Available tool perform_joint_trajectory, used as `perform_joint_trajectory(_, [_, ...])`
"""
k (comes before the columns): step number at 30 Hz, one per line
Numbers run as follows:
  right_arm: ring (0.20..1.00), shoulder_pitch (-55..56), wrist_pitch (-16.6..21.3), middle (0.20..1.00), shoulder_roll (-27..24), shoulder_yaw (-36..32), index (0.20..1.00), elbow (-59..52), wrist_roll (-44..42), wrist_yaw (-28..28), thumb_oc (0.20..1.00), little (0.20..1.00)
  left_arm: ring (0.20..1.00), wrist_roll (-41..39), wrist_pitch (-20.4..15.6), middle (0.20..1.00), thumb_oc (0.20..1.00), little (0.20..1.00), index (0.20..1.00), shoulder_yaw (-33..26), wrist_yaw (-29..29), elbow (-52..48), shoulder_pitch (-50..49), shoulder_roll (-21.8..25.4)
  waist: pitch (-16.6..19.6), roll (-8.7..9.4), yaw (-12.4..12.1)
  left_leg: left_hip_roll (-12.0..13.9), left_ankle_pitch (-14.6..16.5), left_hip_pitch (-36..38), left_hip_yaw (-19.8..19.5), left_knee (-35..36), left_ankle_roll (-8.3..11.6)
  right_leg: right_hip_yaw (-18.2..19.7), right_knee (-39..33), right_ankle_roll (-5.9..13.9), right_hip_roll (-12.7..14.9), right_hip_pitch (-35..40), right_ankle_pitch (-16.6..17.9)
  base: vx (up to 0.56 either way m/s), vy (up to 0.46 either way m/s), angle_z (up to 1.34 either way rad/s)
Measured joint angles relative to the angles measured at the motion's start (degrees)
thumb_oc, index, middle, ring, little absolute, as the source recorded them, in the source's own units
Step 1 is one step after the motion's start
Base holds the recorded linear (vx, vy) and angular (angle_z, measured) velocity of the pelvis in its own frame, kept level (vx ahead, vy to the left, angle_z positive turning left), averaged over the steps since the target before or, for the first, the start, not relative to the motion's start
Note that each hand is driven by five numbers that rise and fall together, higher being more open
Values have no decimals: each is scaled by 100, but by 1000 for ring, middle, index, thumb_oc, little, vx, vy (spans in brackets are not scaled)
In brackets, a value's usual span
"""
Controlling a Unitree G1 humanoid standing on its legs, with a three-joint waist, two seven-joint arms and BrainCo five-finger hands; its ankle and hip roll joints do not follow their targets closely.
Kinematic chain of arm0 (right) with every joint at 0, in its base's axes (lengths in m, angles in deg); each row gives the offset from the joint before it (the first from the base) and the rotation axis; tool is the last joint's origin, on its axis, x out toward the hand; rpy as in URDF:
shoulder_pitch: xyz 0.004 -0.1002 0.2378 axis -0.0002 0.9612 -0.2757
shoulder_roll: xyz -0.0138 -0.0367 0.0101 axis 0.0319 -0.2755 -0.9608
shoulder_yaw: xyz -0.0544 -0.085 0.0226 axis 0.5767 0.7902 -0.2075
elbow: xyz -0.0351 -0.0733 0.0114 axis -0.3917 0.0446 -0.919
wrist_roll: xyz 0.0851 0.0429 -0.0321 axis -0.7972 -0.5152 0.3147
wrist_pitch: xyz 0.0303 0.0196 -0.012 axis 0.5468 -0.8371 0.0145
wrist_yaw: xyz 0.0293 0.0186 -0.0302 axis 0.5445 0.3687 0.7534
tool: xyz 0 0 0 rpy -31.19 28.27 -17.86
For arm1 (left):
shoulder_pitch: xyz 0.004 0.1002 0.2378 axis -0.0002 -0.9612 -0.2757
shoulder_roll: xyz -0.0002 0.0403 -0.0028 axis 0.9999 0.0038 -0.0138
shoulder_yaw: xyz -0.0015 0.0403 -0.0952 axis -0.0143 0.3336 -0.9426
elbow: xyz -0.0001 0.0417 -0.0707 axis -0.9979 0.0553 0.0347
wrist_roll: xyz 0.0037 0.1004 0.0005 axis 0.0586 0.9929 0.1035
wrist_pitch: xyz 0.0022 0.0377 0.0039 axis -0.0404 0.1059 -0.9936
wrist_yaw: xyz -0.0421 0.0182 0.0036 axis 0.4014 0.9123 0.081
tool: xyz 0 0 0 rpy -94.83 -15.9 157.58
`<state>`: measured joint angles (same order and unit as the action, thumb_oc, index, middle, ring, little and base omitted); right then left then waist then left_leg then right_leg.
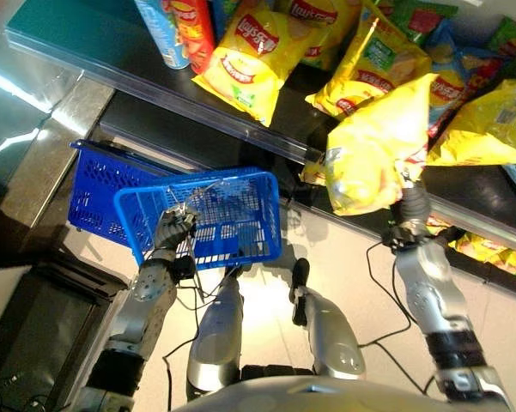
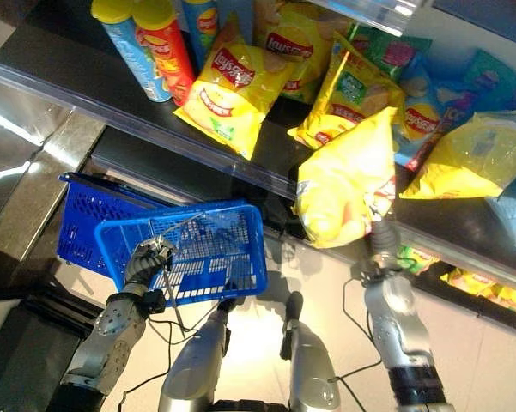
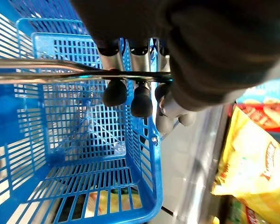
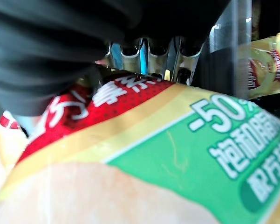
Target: Pick up the snacks into the basket
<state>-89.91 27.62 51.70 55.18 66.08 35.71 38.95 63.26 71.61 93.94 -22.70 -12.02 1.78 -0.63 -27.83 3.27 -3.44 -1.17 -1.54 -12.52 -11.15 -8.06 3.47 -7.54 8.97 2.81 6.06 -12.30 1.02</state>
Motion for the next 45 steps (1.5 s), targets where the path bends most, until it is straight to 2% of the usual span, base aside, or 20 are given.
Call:
perform_joint_trajectory(3, [200,65,-40,200,-7,66,200,370,6,111,200,200,200,-120,0,200,200,200,200,99,52,0,160,-13,62,22,117,9,3,3,22,14,4,32,-15,-7,-20,-17,6,-28,-3,-6])
perform_joint_trajectory(6, [200,51,-106,200,-42,274,200,896,81,179,200,200,200,-179,-1,200,200,200,200,94,46,1,265,44,91,35,109,19,5,-1,86,26,7,93,-18,-12,-39,-54,26,-57,-12,-14])
perform_joint_trajectory(9, [200,64,-199,200,-173,610,200,1370,574,208,200,200,200,-183,-1,200,200,200,200,128,45,5,390,43,122,38,112,50,1,-105,165,36,5,172,-24,-3,-53,-195,79,-110,-23,-13])
perform_joint_trajectory(11, [200,-39,-106,200,-438,847,200,1675,1155,195,200,200,200,-223,-21,200,200,200,200,340,42,5,554,136,144,33,127,45,6,-344,166,-65,10,186,37,23,-49,-423,69,-94,-25,-3])
perform_joint_trajectory(14, [200,-769,-8,200,-663,1169,200,2126,2055,85,200,200,200,-261,-37,200,200,200,200,660,15,35,871,114,120,26,137,2,-3,-898,175,-347,29,188,324,5,-51,-975,74,-167,-29,0])
perform_joint_trajectory(15, [200,-1339,11,200,-689,1467,200,2576,2347,-46,200,200,200,-329,-55,200,200,200,200,950,-7,39,1026,84,77,3,129,-22,2,-1171,174,-575,42,180,552,-8,-47,-1247,50,-104,-17,1])
perform_joint_trajectory(18, [200,-2246,99,200,-824,1994,200,2988,2839,-177,200,200,200,-520,-80,200,200,200,200,1409,2,45,1498,73,-173,-38,118,-92,47,-1644,153,-914,75,182,1156,-51,36,-1828,-134,-117,-21,12])
perform_joint_trajectory(19, [200,-2512,88,200,-881,2401,200,3191,3090,-172,200,200,200,-571,-117,200,200,200,200,1572,-3,38,1659,75,-199,-28,123,-125,83,-1960,141,-1150,116,195,1461,-96,88,-2188,-231,-78,-11,9])
perform_joint_trajectory(21, [200,-2983,-93,200,-801,3021,200,3885,3367,-193,200,200,200,-636,-125,200,200,200,200,1776,-52,50,1857,20,-225,-70,91,-157,134,-2369,95,-1341,134,200,1782,-159,117,-2628,-312,-85,-1,12])
perform_joint_trajectory(22, [200,-3163,-329,200,-715,3277,200,4249,3629,-155,200,200,200,-670,-135,200,200,200,200,1862,-70,47,2015,-49,-264,-115,55,-177,133,-2688,91,-1446,138,218,1948,-171,147,-2991,-319,-84,-1,11])
perform_joint_trajectory(25, [200,-3505,-602,200,-421,3617,200,4901,3993,-179,200,200,200,-688,-170,200,200,200,200,1913,-252,37,2263,-270,-351,-204,-67,-184,119,-3331,54,-1681,141,228,2203,-188,128,-3634,-306,-55,-24,1])
perform_joint_trajectory(29, [200,-3902,-639,200,-188,3709,200,5459,4083,-360,200,200,200,-743,-169,200,200,200,200,2124,-418,108,2349,-345,-391,-228,-56,-196,58,-3513,-1,-1707,166,213,2234,-217,125,-3804,-271,0,-2,1])
perform_joint_trajectory(39, [200,-4889,-754,200,26,3966,200,6188,4287,-680,200,200,200,-741,-176,200,200,200,200,2337,-681,106,2936,-551,-387,-233,-105,-280,-35,-3544,-89,-1534,193,88,2175,-194,228,-3806,-294,3,-3,8])
perform_joint_trajectory(41, [200,-5117,-897,200,112,3898,200,6160,4278,-758,200,200,200,-746,-179,200,200,200,200,2362,-755,118,3065,-525,-384,-239,-154,-295,-35,-3572,-122,-1542,192,60,2168,-191,236,-3816,-316,17,3,7])
perform_joint_trajectory(42, [200,-5231,-913,200,180,3897,200,6272,4269,-815,200,200,200,-752,-180,200,200,200,200,2396,-816,141,3140,-530,-386,-247,-189,-293,-39,-3586,-130,-1541,195,57,2166,-191,238,-3831,-316,0,0,0])
perform_joint_trajectory(43, [200,-5494,-835,200,367,3816,200,6912,4249,-961,200,200,200,-870,-193,200,200,200,200,2516,-878,232,3299,-604,-377,-289,-275,-297,-44,-3597,-147,-1535,200,42,2160,-195,242,-3840,-318,3,12,4])
perform_joint_trajectory(45, [200,-5638,-871,200,347,3807,200,6898,4224,-1071,200,200,200,-933,-205,200,200,200,200,2731,-885,200,3343,-516,-376,-327,-379,-308,-44,-3624,-164,-1523,200,12,2160,-193,256,-3856,-334,10,9,6])
